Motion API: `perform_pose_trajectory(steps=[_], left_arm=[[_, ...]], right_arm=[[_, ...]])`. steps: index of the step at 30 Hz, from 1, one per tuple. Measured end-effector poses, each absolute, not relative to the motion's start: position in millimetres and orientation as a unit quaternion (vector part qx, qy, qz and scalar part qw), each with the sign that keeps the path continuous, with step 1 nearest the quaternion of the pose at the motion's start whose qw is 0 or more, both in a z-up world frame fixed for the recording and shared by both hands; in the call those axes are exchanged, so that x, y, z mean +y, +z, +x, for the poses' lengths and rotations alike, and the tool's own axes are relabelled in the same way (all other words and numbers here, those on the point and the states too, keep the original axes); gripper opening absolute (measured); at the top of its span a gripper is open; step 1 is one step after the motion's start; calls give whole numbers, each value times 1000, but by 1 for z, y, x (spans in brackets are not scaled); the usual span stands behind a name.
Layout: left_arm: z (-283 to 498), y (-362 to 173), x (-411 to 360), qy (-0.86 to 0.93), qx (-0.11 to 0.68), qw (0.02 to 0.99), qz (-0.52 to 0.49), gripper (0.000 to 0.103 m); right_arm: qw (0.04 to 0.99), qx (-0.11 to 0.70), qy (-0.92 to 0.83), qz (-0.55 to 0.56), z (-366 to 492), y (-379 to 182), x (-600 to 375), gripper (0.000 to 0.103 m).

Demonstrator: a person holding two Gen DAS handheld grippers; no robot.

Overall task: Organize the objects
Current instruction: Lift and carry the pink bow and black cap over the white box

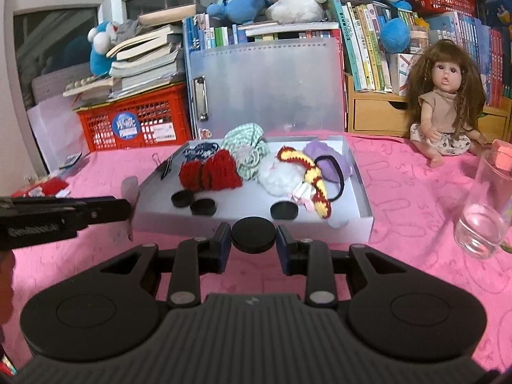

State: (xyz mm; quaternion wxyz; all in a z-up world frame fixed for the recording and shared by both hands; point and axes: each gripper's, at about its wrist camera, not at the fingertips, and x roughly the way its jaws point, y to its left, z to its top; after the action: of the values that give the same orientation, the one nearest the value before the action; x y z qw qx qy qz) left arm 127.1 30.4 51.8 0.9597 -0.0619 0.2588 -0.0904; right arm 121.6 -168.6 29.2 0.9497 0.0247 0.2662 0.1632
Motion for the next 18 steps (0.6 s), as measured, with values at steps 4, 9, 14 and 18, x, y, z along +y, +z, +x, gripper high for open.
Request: perform_pose_trajectory(steps=[4, 9, 14, 18], left_arm=[[152, 48, 30, -73, 264, 960, -63, 18], [178, 42, 29, -58, 267, 960, -58, 18], [198, 37, 26, -51, 272, 959, -59, 18], [211, 32, 25, -47, 274, 959, -55, 18]], right_arm=[[947, 272, 164, 46, 139, 32, -166, 35], [943, 282, 164, 64, 161, 30, -160, 35], [940, 294, 158, 77, 184, 26, -156, 35], [938, 302, 146, 81, 198, 21, -154, 35]])
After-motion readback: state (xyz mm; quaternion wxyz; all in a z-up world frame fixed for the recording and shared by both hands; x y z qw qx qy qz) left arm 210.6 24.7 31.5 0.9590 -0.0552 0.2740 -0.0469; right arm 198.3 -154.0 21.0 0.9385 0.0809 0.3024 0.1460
